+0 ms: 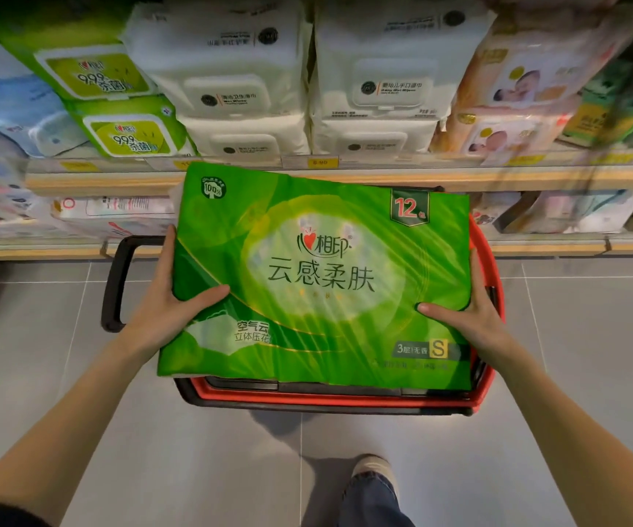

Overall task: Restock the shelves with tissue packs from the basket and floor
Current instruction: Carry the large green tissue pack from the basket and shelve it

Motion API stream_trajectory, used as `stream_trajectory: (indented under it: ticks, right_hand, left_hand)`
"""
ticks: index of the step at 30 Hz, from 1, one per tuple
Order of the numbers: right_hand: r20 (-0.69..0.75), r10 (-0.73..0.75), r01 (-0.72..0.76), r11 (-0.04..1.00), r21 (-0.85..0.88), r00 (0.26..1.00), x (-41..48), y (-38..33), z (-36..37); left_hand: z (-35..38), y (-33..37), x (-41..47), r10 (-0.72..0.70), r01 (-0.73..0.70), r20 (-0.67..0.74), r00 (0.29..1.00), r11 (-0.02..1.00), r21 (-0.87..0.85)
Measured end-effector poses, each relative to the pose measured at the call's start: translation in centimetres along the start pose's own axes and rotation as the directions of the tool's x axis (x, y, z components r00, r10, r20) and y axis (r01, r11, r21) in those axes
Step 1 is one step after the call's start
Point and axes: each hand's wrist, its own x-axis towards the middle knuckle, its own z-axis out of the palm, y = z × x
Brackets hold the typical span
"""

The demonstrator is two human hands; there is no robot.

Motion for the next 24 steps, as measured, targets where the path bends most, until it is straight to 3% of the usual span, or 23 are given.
stream_trajectory:
  ticks: [6,12,18,24]
  right_hand:
    - [-0.001,-0.043,0.043,0.999,-0.007,0.999,0.0,0.1,0.4]
    - [0.007,-0.144,0.143,0.984,-0.106,0.990,-0.2,-0.7,0.5]
    - [0.011,-0.178,0.177,0.962,-0.209,0.984,-0.9,-3.9,-0.4]
    - [-0.001,-0.219,0.215,0.959,-0.184,0.976,-3.2,-8.5,-2.0]
  left_hand:
    - [0.1,-0.1,0.3,0.042,-0.042,-0.002,0.999,0.996,0.084]
    - [0.1,0.1,0.2,0.058,-0.059,0.008,0.998,0.997,0.049]
    - [0.6,0.8,-0.8,0.051,-0.051,-0.025,0.998,0.999,0.008]
    - [0.2,5.4,-3.2,0.101,-0.098,-0.071,0.992,0.994,0.047]
